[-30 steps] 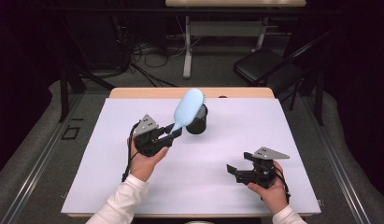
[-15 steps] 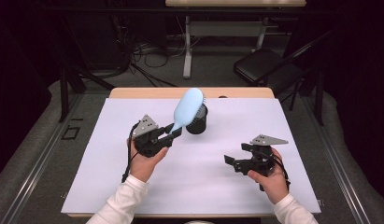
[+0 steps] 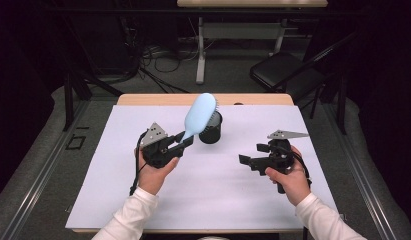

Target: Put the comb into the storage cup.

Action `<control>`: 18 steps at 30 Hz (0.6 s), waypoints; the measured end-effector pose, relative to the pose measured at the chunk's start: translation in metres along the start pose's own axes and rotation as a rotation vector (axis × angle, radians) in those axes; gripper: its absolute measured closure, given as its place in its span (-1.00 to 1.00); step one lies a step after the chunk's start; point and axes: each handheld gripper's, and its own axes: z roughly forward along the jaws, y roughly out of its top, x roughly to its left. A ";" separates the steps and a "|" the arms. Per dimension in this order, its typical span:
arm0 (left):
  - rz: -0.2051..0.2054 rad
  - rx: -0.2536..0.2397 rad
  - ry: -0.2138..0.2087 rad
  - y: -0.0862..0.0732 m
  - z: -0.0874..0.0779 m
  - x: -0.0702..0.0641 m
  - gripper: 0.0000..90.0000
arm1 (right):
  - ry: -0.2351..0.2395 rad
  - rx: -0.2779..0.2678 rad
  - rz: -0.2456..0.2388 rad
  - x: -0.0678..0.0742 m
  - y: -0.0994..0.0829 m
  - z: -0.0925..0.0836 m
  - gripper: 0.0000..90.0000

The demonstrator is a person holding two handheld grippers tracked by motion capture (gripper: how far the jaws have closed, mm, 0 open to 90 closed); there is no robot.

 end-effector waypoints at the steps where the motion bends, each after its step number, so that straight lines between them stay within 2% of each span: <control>1: 0.000 0.000 0.001 0.000 0.000 0.000 0.54 | 0.000 0.001 0.005 0.000 0.003 0.000 -0.78; 6: -0.002 0.000 -0.002 -0.001 0.001 0.000 0.54 | -0.004 0.002 0.013 -0.001 0.017 -0.001 -0.78; 18: -0.003 0.005 -0.003 -0.002 0.002 0.001 0.54 | 0.025 0.011 0.051 0.004 0.051 0.002 -0.78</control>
